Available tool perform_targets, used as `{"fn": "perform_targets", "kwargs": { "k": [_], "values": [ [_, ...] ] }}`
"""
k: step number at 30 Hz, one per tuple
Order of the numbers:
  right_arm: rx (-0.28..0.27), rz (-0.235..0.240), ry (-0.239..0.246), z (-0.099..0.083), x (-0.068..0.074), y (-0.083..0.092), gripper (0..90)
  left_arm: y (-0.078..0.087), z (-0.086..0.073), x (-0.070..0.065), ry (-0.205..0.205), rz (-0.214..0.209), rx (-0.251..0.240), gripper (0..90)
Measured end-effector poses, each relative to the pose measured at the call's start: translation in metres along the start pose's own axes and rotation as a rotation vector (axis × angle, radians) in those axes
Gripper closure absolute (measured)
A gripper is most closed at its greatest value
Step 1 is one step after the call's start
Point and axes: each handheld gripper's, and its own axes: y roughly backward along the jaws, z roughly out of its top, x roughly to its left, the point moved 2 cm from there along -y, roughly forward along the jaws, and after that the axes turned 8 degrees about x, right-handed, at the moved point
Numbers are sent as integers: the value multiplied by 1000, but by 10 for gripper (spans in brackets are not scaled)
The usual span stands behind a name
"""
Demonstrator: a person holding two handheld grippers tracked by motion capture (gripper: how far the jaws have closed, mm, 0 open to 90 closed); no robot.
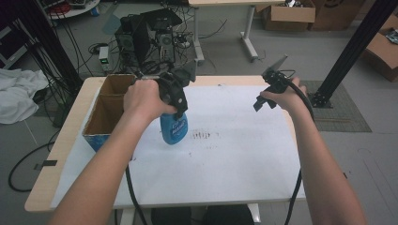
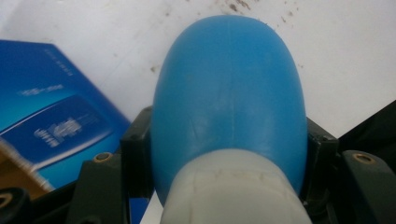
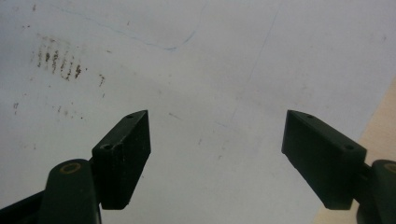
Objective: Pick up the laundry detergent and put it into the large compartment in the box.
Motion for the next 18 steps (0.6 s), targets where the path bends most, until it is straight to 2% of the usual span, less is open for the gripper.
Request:
{"fn": "perform_targets", "kwargs": {
  "k": [2, 7, 10, 13, 18],
  "values": [
    [-4, -1, 2, 0, 0, 1, 239, 15, -5, 8, 36, -16, -10, 381],
    [-4, 3, -3, 0, 1, 2, 239, 37, -16, 25, 124, -62, -39, 382],
    [-6, 3, 3, 1, 1, 3, 240, 48, -23, 37, 189, -72, -50, 382],
    [-7, 10, 3, 1, 1, 4, 240, 59, -32, 49, 238, -71, -48, 382],
    [-10, 10, 5, 1, 0, 4, 239, 79, -51, 71, 358, -78, -62, 383]
  ]
}}
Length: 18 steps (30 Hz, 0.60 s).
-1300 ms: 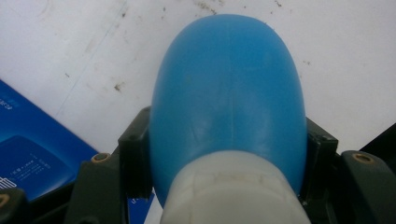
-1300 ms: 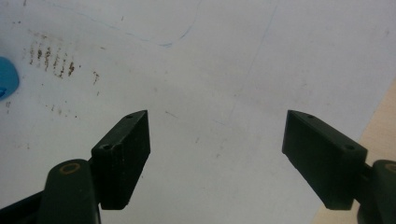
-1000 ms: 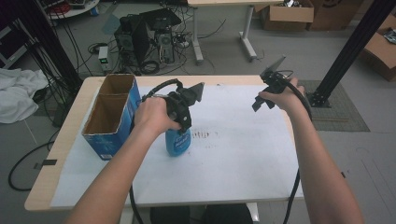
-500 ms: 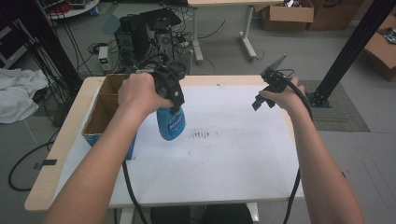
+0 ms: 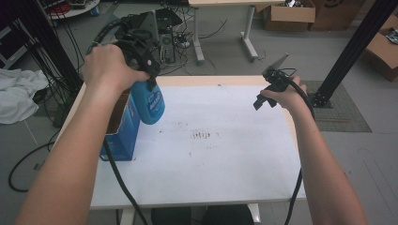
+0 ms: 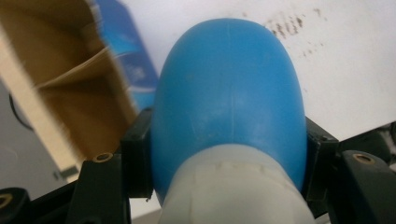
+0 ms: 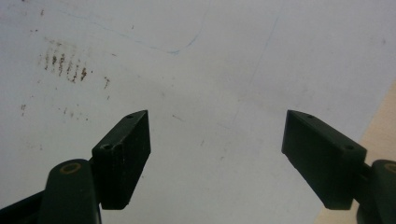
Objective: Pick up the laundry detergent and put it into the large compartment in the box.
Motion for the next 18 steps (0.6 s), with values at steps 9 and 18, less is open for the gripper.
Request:
{"fn": "perform_targets", "kwargs": {
  "k": [9, 18],
  "values": [
    [-1, 0, -12, -1, -1, 2, 239, 23, -21, 47, 186, -1, -41, 383],
    [-8, -6, -24, -5, -6, 8, 240, 25, -41, 88, 321, 11, -30, 382]
  ]
}}
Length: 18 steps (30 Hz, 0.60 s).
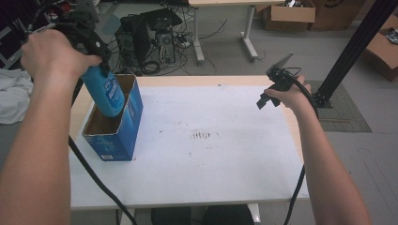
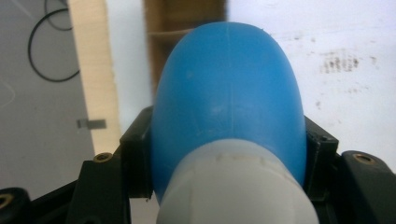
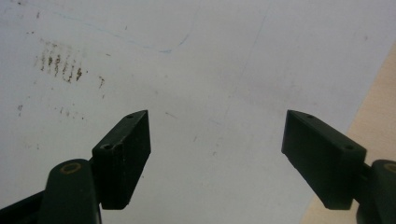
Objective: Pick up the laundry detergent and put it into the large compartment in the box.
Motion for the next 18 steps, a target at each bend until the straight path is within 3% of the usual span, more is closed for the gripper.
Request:
{"fn": "perform_targets", "kwargs": {
  "k": [8, 18],
  "values": [
    [0, -10, -5, 0, 0, 4, 240, -10, -2, 19, 47, 7, 4, 383],
    [5, -12, -5, 0, 0, 4, 240, -32, 5, 20, 54, 12, 25, 383]
  ]
}}
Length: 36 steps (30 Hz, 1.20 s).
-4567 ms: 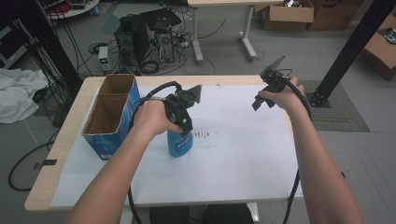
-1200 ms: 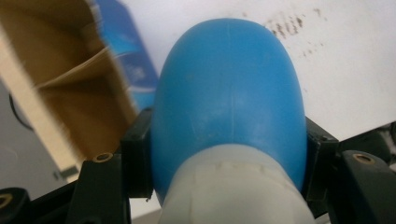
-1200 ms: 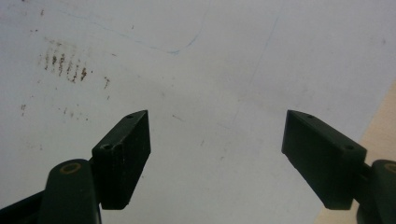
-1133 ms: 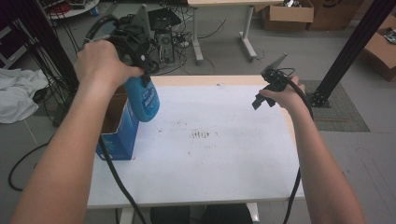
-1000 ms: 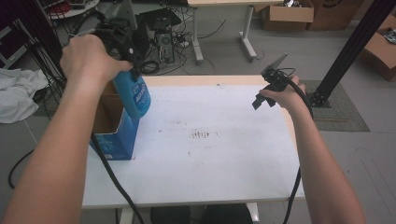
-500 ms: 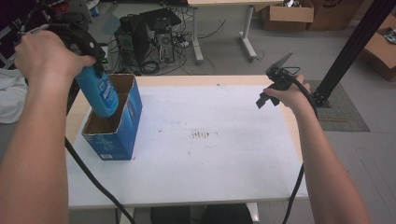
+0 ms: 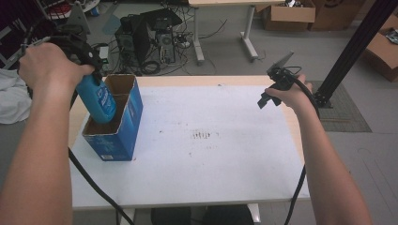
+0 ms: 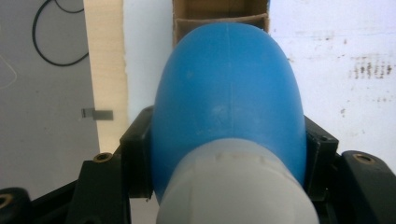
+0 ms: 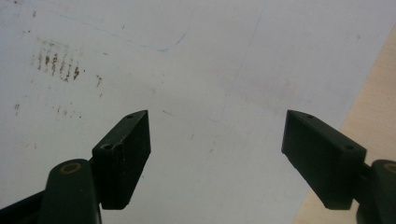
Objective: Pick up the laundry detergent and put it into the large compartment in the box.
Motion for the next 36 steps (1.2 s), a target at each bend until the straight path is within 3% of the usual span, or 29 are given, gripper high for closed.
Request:
{"fn": "perform_targets", "kwargs": {
  "k": [15, 20, 25, 36],
  "values": [
    [6, -3, 4, -1, -1, -2, 239, -66, 13, -2, -27, 15, 63, 383],
    [10, -5, 7, 0, -2, -3, 239, -97, 16, -1, -25, 2, 88, 383],
    [10, -9, 8, 1, -2, -4, 238, -118, 18, -2, -28, -7, 109, 383],
    [18, -11, 13, 2, -1, -8, 239, -143, 20, -3, -36, -3, 137, 383]
  ]
}}
